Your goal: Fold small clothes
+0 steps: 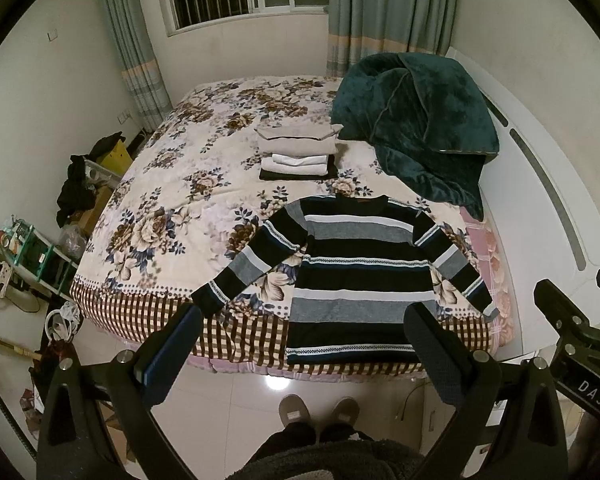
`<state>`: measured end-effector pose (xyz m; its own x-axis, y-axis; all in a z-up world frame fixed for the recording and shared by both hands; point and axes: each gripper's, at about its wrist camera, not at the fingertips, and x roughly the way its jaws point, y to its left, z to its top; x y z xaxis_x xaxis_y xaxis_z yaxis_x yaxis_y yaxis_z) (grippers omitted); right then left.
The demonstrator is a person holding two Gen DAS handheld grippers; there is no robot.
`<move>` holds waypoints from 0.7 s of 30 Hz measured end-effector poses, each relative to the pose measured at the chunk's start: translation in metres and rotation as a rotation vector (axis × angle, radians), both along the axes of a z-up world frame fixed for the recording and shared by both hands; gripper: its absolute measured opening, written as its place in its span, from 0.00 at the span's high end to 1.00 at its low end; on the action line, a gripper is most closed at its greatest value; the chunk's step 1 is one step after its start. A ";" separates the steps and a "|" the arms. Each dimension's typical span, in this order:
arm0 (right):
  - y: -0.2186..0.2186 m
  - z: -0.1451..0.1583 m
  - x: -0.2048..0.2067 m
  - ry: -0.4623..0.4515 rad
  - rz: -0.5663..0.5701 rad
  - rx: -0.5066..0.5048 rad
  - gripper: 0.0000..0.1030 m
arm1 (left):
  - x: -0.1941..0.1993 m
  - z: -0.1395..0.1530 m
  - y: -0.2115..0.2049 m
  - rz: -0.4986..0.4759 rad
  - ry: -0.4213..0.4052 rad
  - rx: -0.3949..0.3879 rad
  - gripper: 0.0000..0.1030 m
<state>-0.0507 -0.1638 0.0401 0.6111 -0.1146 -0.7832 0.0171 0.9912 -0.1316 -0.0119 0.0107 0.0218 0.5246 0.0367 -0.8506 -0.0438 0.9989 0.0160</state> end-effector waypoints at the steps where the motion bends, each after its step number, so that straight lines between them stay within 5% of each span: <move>1: 0.000 0.000 0.001 0.001 0.001 0.001 0.00 | 0.002 0.000 0.000 0.002 0.000 -0.001 0.00; 21: 0.004 0.006 0.006 -0.005 0.003 -0.001 0.00 | 0.016 0.005 -0.001 0.003 -0.005 -0.001 0.00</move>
